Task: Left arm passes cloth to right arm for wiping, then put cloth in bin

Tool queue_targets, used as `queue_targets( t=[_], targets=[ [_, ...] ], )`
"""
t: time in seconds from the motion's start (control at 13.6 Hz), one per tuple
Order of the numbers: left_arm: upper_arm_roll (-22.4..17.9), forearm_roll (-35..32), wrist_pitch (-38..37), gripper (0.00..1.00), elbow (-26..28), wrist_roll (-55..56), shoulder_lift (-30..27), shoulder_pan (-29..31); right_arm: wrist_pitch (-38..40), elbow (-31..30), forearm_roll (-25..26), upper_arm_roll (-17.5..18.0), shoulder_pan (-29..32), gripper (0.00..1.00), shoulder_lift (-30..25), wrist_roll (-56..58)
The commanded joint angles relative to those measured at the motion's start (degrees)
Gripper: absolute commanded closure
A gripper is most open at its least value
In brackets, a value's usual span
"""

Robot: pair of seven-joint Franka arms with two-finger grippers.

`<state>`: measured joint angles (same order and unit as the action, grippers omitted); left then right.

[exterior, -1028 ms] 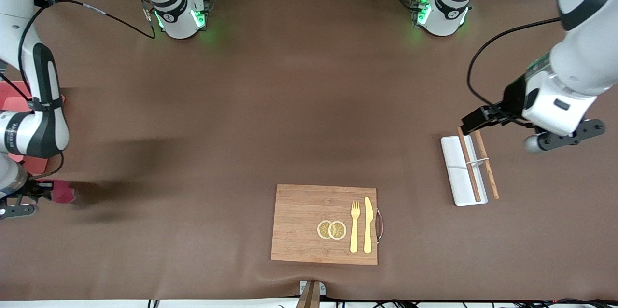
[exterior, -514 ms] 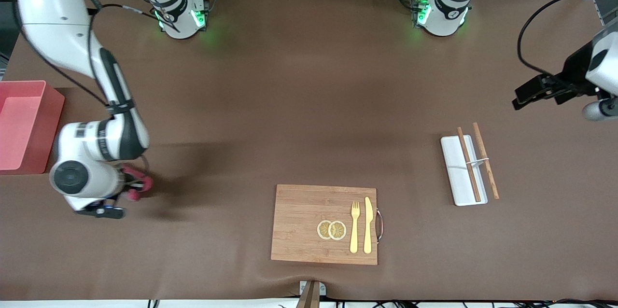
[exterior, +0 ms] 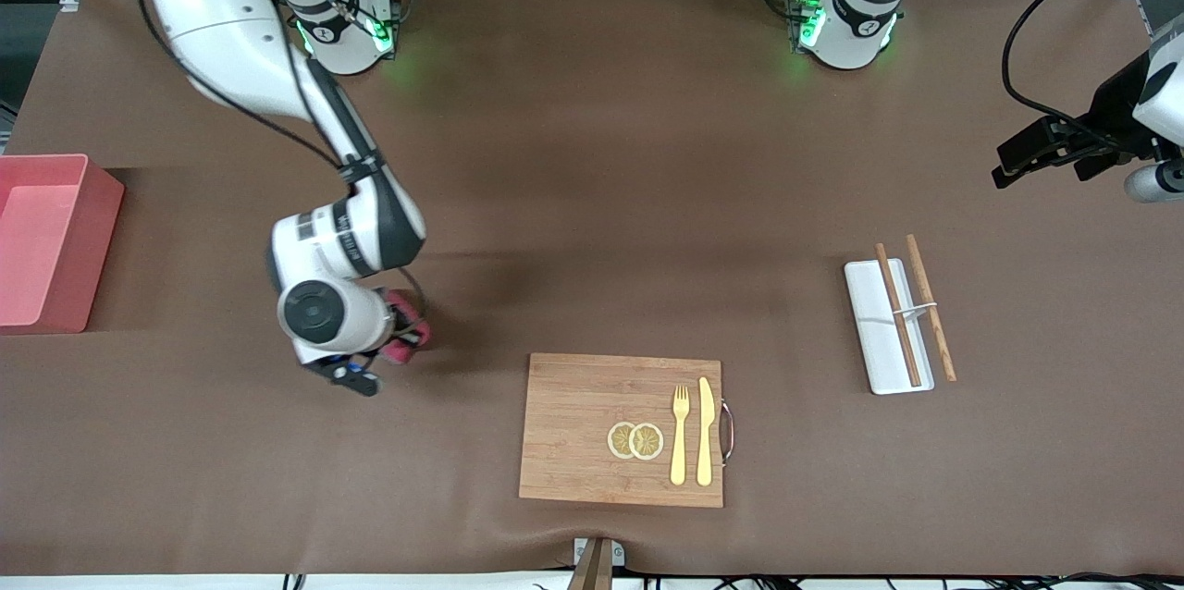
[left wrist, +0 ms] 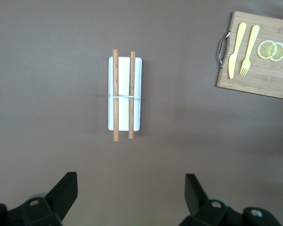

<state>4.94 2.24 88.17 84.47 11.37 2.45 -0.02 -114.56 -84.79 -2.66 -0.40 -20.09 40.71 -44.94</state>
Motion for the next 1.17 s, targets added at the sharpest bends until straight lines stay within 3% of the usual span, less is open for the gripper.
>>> queue_targets(
  t=[0.0,0.15,0.37,0.73,1.1],
  targets=[
    [-0.3,-1.1,-0.2,0.0,1.3,-0.5,-1.1,-0.3,4.2,0.2,-7.6,-0.4,-1.6,1.0,-3.8,-2.4],
    [0.0,-1.0,-0.2,0.0,1.4,-0.6,-0.8,0.0,6.5,0.9,-10.0,-0.6,-1.2,1.0,-6.4,-1.5],
    [0.2,-1.0,-0.1,0.0,1.1,-0.6,-0.3,-0.1,14.4,4.7,-9.1,-1.1,3.6,1.0,-8.0,7.6],
    [0.2,-1.0,-0.1,0.0,1.0,-0.6,-0.4,0.0,16.5,5.5,4.9,-1.2,12.2,1.0,-10.2,26.1],
    [1.3,-0.9,-0.1,0.0,1.0,-0.6,-0.9,0.0,16.9,6.0,5.6,-1.6,26.8,1.0,-12.0,55.9]
  ],
)
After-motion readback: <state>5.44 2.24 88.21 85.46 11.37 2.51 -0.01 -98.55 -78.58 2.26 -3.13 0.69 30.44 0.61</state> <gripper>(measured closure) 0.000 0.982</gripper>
